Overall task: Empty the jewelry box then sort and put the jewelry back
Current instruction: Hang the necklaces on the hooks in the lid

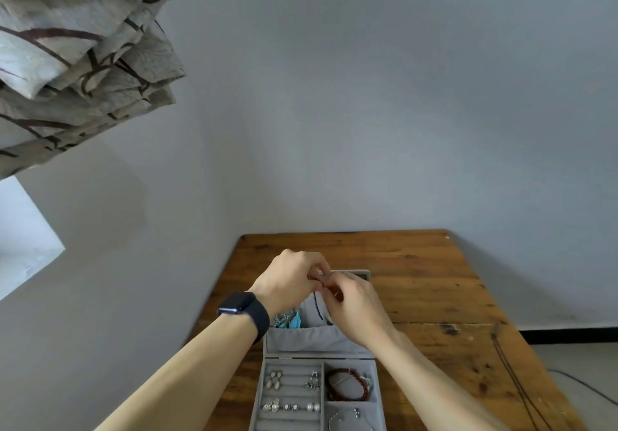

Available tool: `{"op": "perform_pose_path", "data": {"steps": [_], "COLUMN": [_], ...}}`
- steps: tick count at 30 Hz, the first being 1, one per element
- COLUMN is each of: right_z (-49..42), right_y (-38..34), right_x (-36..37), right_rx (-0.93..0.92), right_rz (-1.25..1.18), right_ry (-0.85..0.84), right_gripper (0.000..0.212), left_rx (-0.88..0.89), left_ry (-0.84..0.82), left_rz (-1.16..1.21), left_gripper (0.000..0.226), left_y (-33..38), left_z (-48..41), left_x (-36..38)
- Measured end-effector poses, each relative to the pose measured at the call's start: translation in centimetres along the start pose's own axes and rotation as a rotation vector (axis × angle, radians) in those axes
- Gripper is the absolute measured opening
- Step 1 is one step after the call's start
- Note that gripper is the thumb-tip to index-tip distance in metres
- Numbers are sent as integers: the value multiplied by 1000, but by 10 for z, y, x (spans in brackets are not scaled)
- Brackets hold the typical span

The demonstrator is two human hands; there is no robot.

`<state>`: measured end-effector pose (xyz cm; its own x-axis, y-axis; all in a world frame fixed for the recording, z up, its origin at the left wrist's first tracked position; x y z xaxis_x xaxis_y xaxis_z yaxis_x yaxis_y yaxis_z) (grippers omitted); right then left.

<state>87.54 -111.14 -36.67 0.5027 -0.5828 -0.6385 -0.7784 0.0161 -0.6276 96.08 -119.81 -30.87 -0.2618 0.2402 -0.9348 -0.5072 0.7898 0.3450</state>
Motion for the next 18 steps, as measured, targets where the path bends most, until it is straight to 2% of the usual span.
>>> {"op": "perform_pose_path", "data": {"steps": [3,6,11,14,18], "right_z": [2,-4,-12,-11,-9], "right_y": [-4,-2,7,6,2], "right_x": [-8,-11,0,1,0], "right_rx": [-109,-90,-84,-87,-81], "right_rz": [320,417,453,474,503], "right_ry": [168,182,35,78,159], "right_gripper": [17,16,23,16,11], "left_rx": [87,128,-2,-15,-35], "left_ry": [105,193,33,0,84], "left_rz": [-208,-324,-269,-208,-171], "left_gripper": [17,21,8,10,13], "left_y": [4,1,-18,-19,-22], "left_z": [6,9,-1,-3,-3], "left_x": [-5,-8,3,7,6]}}
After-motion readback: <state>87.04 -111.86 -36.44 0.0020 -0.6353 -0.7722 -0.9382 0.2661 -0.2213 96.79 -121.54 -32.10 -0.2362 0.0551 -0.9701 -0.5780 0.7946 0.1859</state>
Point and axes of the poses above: each hand's wrist, its own z-axis away from the middle knuckle, its own x-axis out of the palm, y = z × x, the point moved 7 cm from there along -z, towards the middle knuckle, and after that the axes turned 3 degrees about -x, right-handed, at the moved point
